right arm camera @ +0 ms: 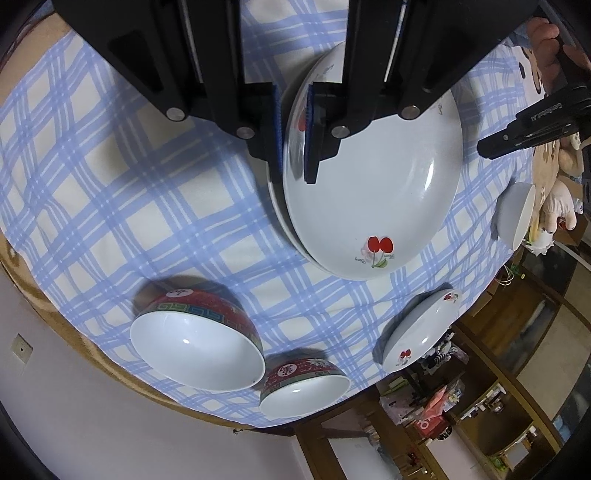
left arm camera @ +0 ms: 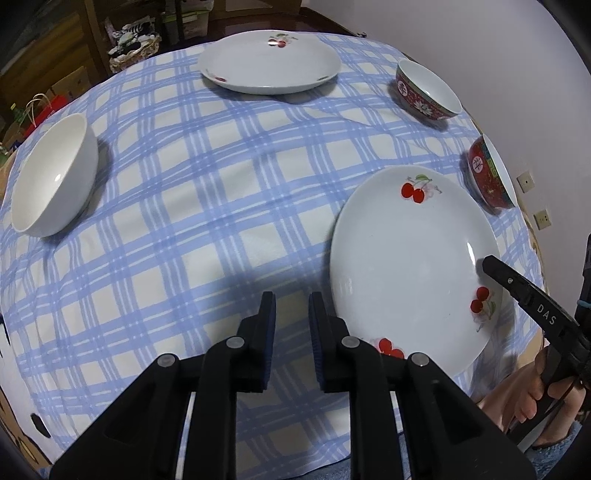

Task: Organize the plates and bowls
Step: 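Lower the cherry plate onto the other cherry plate and open both grippers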

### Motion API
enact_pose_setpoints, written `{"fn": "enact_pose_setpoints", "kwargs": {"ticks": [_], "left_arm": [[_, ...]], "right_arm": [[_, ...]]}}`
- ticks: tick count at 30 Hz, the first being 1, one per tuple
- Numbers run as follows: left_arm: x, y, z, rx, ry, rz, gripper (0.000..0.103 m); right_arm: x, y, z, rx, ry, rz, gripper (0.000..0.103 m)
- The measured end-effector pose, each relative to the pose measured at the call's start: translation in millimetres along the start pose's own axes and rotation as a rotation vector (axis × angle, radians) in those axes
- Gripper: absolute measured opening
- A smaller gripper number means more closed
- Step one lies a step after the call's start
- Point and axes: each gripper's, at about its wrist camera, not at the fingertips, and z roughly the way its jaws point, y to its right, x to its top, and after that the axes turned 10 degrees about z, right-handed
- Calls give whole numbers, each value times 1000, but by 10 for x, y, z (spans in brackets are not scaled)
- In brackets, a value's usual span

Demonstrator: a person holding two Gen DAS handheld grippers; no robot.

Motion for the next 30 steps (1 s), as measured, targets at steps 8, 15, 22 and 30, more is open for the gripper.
{"fn": "enact_pose_setpoints", "kwargs": {"ticks": [8, 15, 22, 30], "left_arm": [[-44, -78, -69, 41, 9, -22, 23], [-54, -149, -130, 53, 19, -45, 25], [6, -188, -270, 94, 59, -28, 35], [175, -265, -482, 127, 121, -21, 76]], "right_arm": [[-33, -36, -50, -35, 16, -22, 15], [-67, -83, -212, -36, 76, -54, 33], [-27, -169, -270, 7, 101, -71, 59], [111, -443, -212, -6, 119, -140, 86]]}}
